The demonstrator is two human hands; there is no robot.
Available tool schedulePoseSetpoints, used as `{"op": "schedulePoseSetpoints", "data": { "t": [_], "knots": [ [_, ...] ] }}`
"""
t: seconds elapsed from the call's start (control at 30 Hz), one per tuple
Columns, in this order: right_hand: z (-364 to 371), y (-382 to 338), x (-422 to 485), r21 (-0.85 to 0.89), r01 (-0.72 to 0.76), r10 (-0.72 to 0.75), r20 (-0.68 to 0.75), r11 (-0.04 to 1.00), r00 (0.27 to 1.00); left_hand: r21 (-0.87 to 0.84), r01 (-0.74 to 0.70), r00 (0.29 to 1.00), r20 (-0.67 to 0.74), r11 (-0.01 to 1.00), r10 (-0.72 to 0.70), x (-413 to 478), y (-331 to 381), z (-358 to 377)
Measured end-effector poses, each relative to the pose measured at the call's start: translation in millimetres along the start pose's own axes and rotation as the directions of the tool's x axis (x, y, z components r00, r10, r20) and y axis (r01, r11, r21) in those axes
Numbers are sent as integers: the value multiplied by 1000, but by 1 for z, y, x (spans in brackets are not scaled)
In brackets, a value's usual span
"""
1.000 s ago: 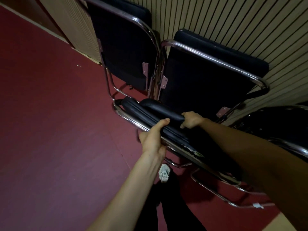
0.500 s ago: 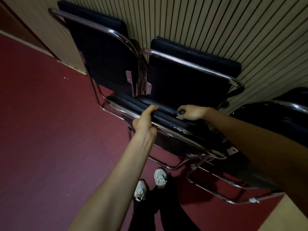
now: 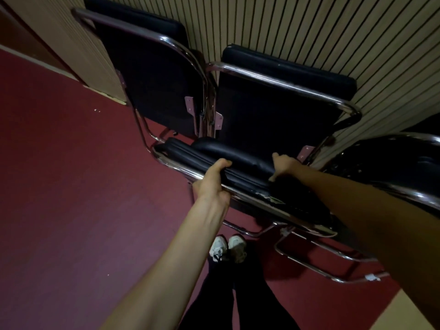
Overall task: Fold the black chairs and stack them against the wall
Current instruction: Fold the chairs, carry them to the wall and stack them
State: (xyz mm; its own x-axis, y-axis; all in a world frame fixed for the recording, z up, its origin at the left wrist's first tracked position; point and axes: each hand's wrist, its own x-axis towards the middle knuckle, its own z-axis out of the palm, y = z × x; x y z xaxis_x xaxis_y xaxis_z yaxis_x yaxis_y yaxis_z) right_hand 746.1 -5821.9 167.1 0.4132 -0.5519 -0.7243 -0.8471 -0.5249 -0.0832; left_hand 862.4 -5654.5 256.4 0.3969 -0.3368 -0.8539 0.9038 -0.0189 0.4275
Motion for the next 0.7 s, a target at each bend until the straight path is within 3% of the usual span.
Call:
{"op": "schedulePoseSetpoints", "data": {
  "t": [0.23, 0.7],
  "knots": [
    [10, -10, -8, -126, 30, -33, -24, 992, 999, 95, 161, 986, 25, 982, -164, 1, 7, -18],
    [-31, 23, 0, -113, 29, -28, 4, 993, 1000, -9, 197, 975, 106, 980, -195, 9, -8, 24]
  ]
}}
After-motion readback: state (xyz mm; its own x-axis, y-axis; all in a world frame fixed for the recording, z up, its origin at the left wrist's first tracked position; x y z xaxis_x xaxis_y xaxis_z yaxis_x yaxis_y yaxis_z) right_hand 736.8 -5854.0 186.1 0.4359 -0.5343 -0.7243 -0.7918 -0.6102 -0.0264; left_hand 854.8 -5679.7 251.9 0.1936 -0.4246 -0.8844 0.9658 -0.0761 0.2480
